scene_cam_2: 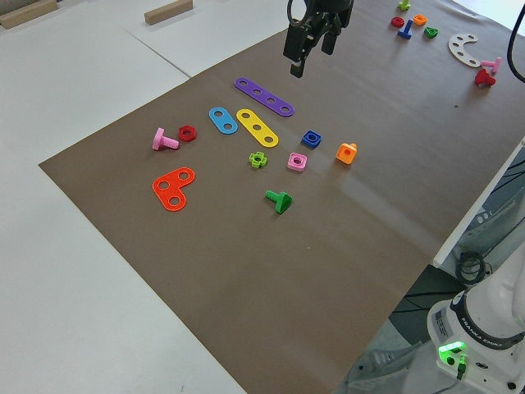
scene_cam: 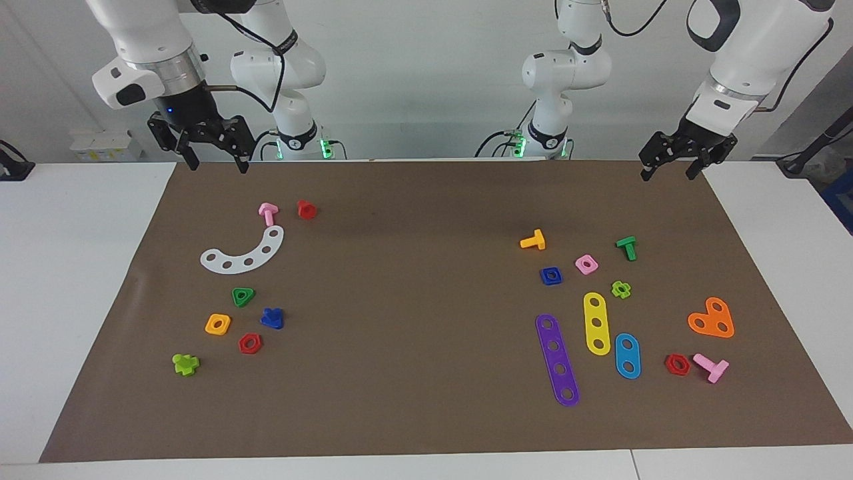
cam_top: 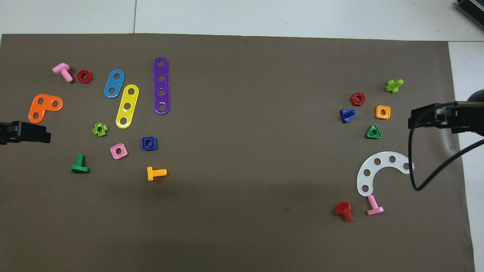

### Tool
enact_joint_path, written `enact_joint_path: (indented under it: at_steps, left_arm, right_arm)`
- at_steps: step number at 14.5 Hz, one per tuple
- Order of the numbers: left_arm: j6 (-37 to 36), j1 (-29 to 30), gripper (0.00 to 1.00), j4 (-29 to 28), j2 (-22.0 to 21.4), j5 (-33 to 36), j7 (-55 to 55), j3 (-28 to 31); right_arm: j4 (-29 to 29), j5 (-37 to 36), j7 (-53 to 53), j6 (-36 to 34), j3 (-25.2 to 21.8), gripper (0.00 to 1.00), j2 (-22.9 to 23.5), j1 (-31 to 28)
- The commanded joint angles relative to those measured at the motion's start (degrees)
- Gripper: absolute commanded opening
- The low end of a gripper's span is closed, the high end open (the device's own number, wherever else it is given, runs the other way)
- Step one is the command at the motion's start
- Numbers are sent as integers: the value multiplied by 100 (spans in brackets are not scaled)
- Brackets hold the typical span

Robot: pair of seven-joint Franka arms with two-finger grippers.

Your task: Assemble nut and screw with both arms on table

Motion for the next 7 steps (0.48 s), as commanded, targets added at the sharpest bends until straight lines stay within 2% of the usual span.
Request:
enact_joint_path:
  at_steps: [1, 3, 7]
  left_arm:
    - [-47, 7, 100, -76, -97, 41, -21, 7]
    - [-47, 7, 100, -76, -97, 41, -21, 7]
    - [-47, 7, 100, -76, -97, 41, -21, 7]
  right_arm:
    - [-485, 52, -177, 718, 30, 92, 70, -84]
    - [-785, 52, -186, 1124, 30, 92, 87, -93]
    - [-856, 43, -482, 1687, 21, 92, 631, -268]
